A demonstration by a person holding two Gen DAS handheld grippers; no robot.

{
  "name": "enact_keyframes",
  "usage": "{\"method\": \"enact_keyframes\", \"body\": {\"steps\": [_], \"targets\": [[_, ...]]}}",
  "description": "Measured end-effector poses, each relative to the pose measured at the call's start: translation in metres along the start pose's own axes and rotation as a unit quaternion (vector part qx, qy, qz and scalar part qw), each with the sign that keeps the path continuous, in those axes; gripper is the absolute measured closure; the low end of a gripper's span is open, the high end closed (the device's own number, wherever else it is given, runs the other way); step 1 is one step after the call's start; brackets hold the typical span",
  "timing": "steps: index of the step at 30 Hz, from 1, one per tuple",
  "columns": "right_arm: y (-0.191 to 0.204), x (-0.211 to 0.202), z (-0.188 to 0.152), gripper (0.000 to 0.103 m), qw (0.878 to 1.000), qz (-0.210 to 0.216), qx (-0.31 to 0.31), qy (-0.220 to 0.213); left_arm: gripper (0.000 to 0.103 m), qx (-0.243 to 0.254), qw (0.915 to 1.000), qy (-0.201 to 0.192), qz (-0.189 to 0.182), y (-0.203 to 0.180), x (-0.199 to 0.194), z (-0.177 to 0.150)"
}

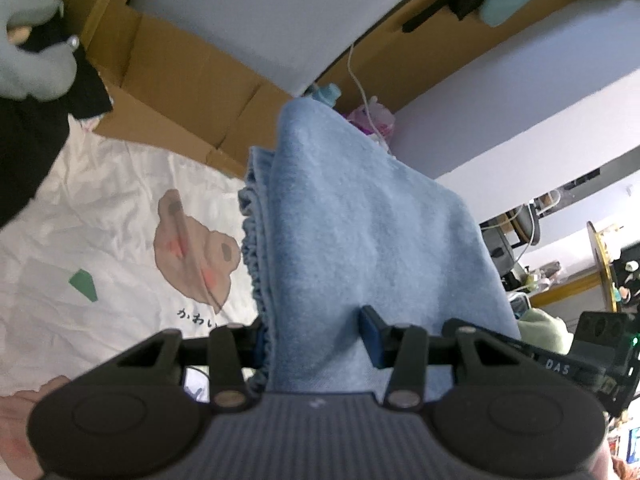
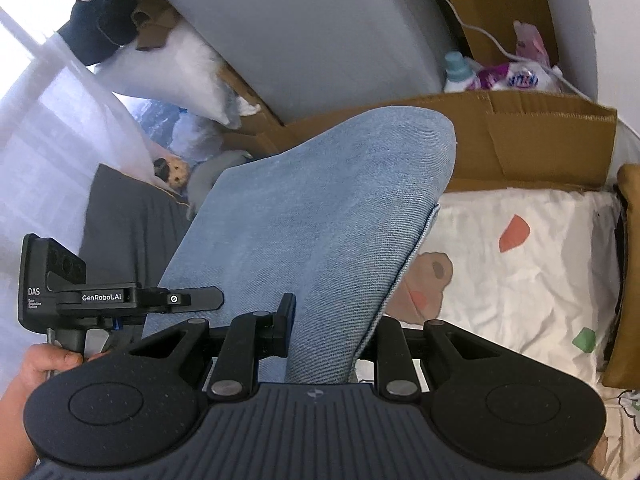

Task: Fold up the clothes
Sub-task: 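Lift the folded blue towel up off the sheet with both grippers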

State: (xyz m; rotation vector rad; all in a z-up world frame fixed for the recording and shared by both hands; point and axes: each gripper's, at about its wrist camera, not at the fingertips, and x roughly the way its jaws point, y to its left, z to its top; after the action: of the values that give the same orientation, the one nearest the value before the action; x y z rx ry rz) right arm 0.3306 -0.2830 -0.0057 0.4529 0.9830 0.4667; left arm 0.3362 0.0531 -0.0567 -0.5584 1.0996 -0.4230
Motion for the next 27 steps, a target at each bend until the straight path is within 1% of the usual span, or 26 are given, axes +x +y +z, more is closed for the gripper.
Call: {"method": "enact_keyframes", "body": {"steps": [5, 10, 14, 19, 27], "targets": [[0.015, -0.021, 0.007, 0.082, 1.0, 0.013, 0.003, -0.009, 0.055, 0.008, 1.0, -0.001, 0.005, -0.02, -0.022, 0.009], [0.031, -0.051, 0.022, 0.082, 1.0, 0.016, -0.007, -0.019, 0.055, 0.02, 0.9998, -0.006, -0.003, -0.046, -0.036, 0.021], [0.034, -0.082, 0.038, 0.082, 0.999, 0.01, -0.011, -0.04, 0.055, 0.038, 0.9991, -0.014, -0.009, -0.08, -0.043, 0.028], [0.025, -0.124, 0.05, 0.082, 0.998, 0.005, -0.014, -0.066, 0.056, 0.062, 0.9977, -0.017, -0.021, -0.12, -0.043, 0.032], [-0.012, -0.169, 0.044, 0.082, 0.995, -0.021, -0.016, -0.092, 0.056, 0.072, 0.9963, -0.003, -0.046, -0.159, -0.013, 0.021]]}}
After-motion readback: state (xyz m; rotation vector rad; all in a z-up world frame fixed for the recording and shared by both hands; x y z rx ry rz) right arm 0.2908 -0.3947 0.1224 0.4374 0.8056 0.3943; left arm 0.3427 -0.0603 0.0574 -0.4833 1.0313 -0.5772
